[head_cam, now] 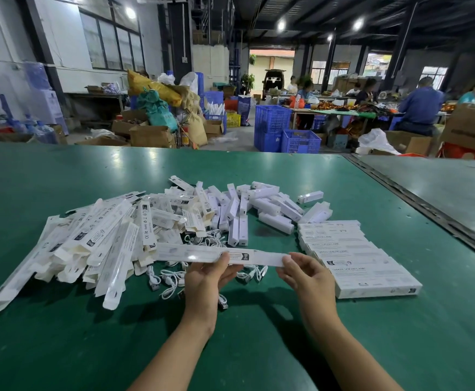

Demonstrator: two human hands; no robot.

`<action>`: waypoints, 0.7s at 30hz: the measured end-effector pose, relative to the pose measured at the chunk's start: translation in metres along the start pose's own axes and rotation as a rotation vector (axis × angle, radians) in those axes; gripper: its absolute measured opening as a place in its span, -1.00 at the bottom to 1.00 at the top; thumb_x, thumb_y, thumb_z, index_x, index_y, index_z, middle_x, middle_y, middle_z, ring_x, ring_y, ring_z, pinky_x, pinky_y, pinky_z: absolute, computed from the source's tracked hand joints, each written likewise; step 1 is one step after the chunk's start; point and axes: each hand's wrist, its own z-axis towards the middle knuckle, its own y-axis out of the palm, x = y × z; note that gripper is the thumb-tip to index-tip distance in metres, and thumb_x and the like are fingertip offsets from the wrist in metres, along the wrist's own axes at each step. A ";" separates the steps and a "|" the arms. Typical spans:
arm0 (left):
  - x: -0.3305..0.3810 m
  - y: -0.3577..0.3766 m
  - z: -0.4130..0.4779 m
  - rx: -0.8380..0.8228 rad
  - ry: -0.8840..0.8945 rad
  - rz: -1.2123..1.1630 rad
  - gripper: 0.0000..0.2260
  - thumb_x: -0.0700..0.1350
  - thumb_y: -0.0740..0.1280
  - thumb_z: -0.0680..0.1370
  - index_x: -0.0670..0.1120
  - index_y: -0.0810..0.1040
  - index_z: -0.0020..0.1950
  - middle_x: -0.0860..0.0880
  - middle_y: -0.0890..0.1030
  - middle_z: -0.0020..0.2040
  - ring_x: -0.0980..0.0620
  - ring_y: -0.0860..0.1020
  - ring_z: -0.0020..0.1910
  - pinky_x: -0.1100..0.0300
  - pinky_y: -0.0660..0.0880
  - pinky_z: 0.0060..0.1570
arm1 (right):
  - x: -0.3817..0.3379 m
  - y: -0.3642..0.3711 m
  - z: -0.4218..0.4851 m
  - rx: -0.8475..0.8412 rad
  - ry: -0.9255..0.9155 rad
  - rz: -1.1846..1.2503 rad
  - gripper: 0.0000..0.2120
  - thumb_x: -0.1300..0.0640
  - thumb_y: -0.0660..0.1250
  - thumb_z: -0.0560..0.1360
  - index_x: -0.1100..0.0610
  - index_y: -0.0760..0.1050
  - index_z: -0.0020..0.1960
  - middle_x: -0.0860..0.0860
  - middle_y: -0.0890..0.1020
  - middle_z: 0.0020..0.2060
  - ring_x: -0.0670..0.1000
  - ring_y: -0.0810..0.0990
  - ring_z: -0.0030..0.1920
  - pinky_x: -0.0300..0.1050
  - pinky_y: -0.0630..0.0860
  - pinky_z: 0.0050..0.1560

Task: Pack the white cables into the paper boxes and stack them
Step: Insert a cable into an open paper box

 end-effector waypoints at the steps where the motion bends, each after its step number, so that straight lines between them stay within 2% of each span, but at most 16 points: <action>1: 0.000 0.001 -0.001 -0.006 0.007 0.005 -0.89 -0.24 0.38 0.54 -0.23 0.58 0.04 -0.23 0.71 -0.03 -0.21 0.71 -0.06 0.14 0.65 -0.08 | 0.000 0.001 -0.001 -0.005 0.012 0.007 -0.80 0.19 0.49 0.42 0.23 0.61 0.02 0.12 0.72 -0.14 0.06 0.72 -0.18 -0.24 0.61 -0.13; 6: 0.000 0.004 -0.004 -0.014 0.037 0.035 -0.89 -0.29 0.35 0.57 -0.25 0.57 0.08 -0.22 0.71 -0.01 -0.19 0.71 -0.05 0.15 0.65 -0.07 | -0.001 0.007 -0.006 -0.056 0.025 -0.012 -0.85 0.25 0.48 0.44 0.19 0.64 0.00 0.08 0.74 -0.16 0.04 0.72 -0.16 -0.29 0.60 -0.14; 9: -0.001 0.005 -0.004 -0.012 0.049 0.046 -0.90 -0.31 0.35 0.56 -0.27 0.57 0.07 -0.22 0.72 -0.04 -0.21 0.70 -0.05 0.13 0.65 -0.05 | -0.002 0.009 -0.009 -0.090 -0.002 -0.043 -0.89 0.29 0.42 0.49 0.19 0.65 0.00 0.07 0.73 -0.23 -0.01 0.68 -0.26 -0.26 0.61 -0.17; 11: -0.003 0.006 -0.005 -0.016 0.054 0.053 -0.90 -0.32 0.36 0.55 -0.29 0.58 0.05 -0.24 0.71 -0.04 -0.24 0.69 -0.03 0.12 0.65 -0.04 | -0.004 0.011 -0.012 -0.126 -0.002 -0.029 -0.87 0.27 0.36 0.54 0.16 0.62 0.06 0.07 0.72 -0.21 0.01 0.65 -0.30 -0.21 0.62 -0.18; 14: -0.004 0.007 -0.006 -0.031 0.061 0.055 -0.92 -0.32 0.37 0.54 -0.27 0.59 0.02 -0.24 0.71 -0.05 -0.23 0.69 -0.03 0.13 0.64 -0.06 | -0.007 0.014 -0.018 -0.211 0.009 -0.024 -0.84 0.14 0.29 0.59 0.05 0.58 0.14 0.06 0.72 -0.09 0.06 0.65 -0.32 -0.20 0.59 -0.26; 17: -0.005 0.006 -0.008 -0.065 0.075 0.073 -0.92 -0.31 0.39 0.52 -0.25 0.61 0.00 -0.22 0.71 -0.07 -0.22 0.70 -0.04 0.13 0.64 -0.08 | -0.008 0.014 -0.021 -0.288 0.047 -0.031 -0.76 -0.15 0.27 0.54 -0.13 0.61 0.12 -0.01 0.70 -0.06 0.13 0.64 -0.38 -0.13 0.56 -0.31; 19: -0.005 0.006 -0.009 -0.085 0.094 0.114 -0.93 -0.30 0.40 0.52 -0.17 0.65 -0.06 -0.20 0.72 -0.10 -0.20 0.70 -0.07 0.14 0.64 -0.09 | -0.007 0.014 -0.021 -0.369 0.080 -0.018 -0.64 -0.32 0.25 0.48 -0.20 0.58 0.16 -0.01 0.68 -0.02 0.14 0.61 -0.43 -0.01 0.56 -0.30; 21: -0.006 0.007 -0.010 -0.099 0.097 0.142 -0.92 -0.28 0.42 0.51 -0.12 0.68 -0.10 -0.20 0.71 -0.10 -0.20 0.69 -0.07 0.08 0.65 -0.07 | -0.007 0.014 -0.021 -0.476 0.116 0.028 -0.46 -0.42 0.22 0.39 -0.18 0.50 0.27 0.06 0.66 0.10 0.14 0.58 -0.46 -0.05 0.55 -0.32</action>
